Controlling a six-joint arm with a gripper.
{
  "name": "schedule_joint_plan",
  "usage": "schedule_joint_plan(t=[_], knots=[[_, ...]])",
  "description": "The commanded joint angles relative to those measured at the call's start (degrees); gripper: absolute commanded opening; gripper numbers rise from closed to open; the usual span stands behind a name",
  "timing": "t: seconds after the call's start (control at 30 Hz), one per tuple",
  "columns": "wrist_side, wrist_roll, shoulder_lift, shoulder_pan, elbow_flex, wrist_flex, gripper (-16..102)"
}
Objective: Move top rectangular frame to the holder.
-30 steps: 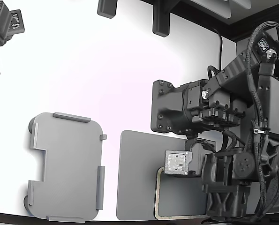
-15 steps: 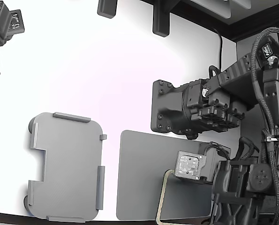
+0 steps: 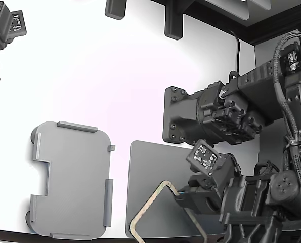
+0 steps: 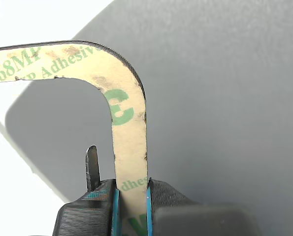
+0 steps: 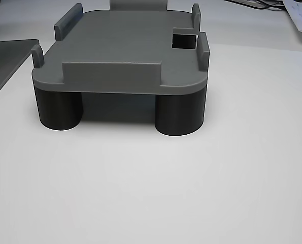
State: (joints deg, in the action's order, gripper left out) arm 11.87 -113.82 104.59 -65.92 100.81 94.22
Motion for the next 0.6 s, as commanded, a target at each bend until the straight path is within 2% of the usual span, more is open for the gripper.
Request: schedule_joint_plan(t=[0.0,0.47,0.57], knots=[[0.79,-6.15,-1.23,5.27,-4.13,0.62,-10],[3.16,-19.51,-11.60,18.28,-17.67,0.70,-10],[3.96,-19.78,-12.74,20.74,-19.51,0.70,-6]])
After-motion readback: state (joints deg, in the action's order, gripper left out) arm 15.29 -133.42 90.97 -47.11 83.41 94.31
